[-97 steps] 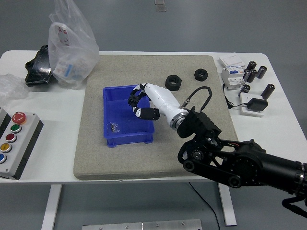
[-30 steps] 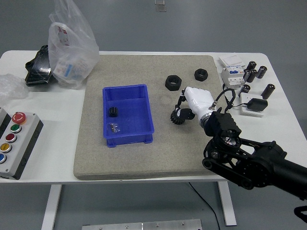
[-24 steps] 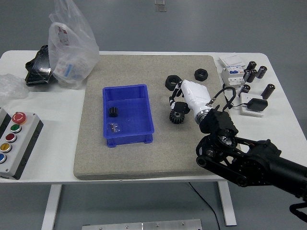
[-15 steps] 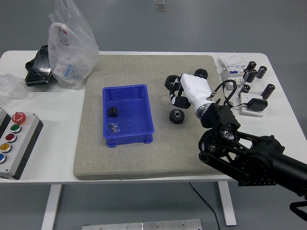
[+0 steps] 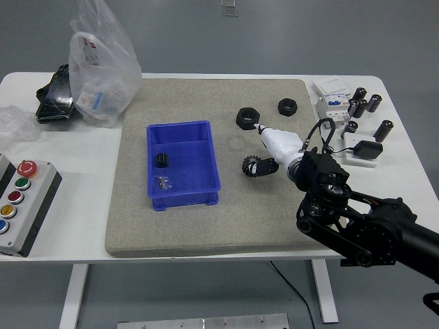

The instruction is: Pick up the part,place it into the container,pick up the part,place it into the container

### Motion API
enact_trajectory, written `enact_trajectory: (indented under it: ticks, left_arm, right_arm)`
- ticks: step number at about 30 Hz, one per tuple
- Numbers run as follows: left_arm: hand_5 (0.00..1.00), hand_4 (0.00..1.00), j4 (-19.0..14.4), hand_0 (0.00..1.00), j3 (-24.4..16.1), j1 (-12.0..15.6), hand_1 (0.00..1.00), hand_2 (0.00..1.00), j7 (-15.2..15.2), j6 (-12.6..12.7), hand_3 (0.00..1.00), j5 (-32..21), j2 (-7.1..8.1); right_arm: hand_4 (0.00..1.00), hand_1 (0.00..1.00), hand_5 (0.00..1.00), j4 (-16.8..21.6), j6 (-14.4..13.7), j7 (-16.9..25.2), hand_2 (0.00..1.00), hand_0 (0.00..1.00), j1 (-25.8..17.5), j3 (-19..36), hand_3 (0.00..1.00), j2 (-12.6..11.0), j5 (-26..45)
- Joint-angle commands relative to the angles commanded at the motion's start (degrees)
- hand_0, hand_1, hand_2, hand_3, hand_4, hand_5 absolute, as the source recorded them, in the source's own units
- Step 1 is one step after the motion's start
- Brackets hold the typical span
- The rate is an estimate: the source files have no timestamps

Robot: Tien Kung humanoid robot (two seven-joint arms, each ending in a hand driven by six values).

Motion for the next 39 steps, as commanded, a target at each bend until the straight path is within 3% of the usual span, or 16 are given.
enact_trajectory:
  ticks: [4, 5, 10, 11, 16, 17, 22, 23, 32, 39]
  left_arm:
    - [0.838, 0.914, 0.0, 0.837, 0.1, 0.0, 0.768, 0.758, 0.0, 0.0, 0.893, -0.1, 0.06]
    - [0.839, 0.913, 0.0, 0.835, 0.1, 0.0, 0.767, 0.758, 0.0, 0.0, 0.892, -0.1, 0.05]
    - [0.839, 0.913, 0.0, 0.835, 0.3, 0.0, 0.767, 0.758, -0.1, 0.0, 0.892, -0.3, -0.05]
    - [0.838, 0.913, 0.0, 0.835, 0.3, 0.0, 0.767, 0.757, -0.1, 0.0, 0.891, -0.3, -0.05]
    - [0.838, 0.913, 0.0, 0.835, 0.3, 0.0, 0.767, 0.757, -0.1, 0.0, 0.891, -0.3, -0.04]
    - [0.835, 0.912, 0.0, 0.834, 0.3, 0.0, 0.766, 0.758, -0.1, 0.0, 0.891, -0.3, -0.04]
    - [0.835, 0.912, 0.0, 0.834, 0.5, -0.1, 0.766, 0.758, -0.2, -0.1, 0.891, -0.5, -0.04]
    - [0.834, 0.91, 0.0, 0.833, 0.5, -0.1, 0.766, 0.757, -0.2, -0.1, 0.89, -0.5, -0.04]
    - [0.832, 0.909, 0.0, 0.833, 0.5, -0.1, 0.766, 0.757, -0.3, 0.0, 0.89, -0.6, -0.04]
    - [0.831, 0.91, 0.0, 0.831, 0.5, 0.0, 0.766, 0.757, -0.3, 0.0, 0.89, -0.7, -0.06]
  right_arm:
    - [0.812, 0.804, 0.309, -1.8, -0.1, 0.0, 0.896, 0.508, 0.3, -1.7, 0.974, 0.3, 1.9]
    - [0.819, 0.783, 0.33, -2.3, -0.2, 0.0, 0.837, 0.49, 0.4, -2.1, 0.91, 0.5, 2.1]
    - [0.819, 0.783, 0.33, -4.4, -1.3, 0.0, 0.837, 0.49, 0.6, -4.2, 0.91, 1.4, 3.1]
    - [0.714, 0.732, 0.259, -4.7, -1.7, 0.0, 0.74, 0.443, 0.7, -4.4, 0.767, 1.5, 3.1]
    - [0.714, 0.732, 0.259, -5.6, -4.0, 0.0, 0.74, 0.443, 0.8, -5.3, 0.767, 1.8, 2.5]
    - [0.689, 0.636, 0.066, -5.7, -4.4, 0.0, 0.481, 0.368, 0.8, -5.4, 0.506, 1.9, 2.4]
    - [0.689, 0.636, 0.066, -6.2, -6.7, 0.0, 0.481, 0.368, 0.7, -6.2, 0.506, 2.1, 2.4]
    - [0.635, 0.621, 0.063, -6.2, -7.0, 0.0, 0.451, 0.354, 0.7, -6.3, 0.417, 2.1, 2.4]
    - [0.611, 0.605, 0.102, -6.1, -11.5, 0.0, 0.427, 0.335, 0.7, -6.1, 0.373, 2.0, 1.9]
    - [0.605, 0.593, 0.12, -3.2, -14.6, 0.0, 0.42, 0.324, 1.5, -4.9, 0.361, 1.9, -0.3]
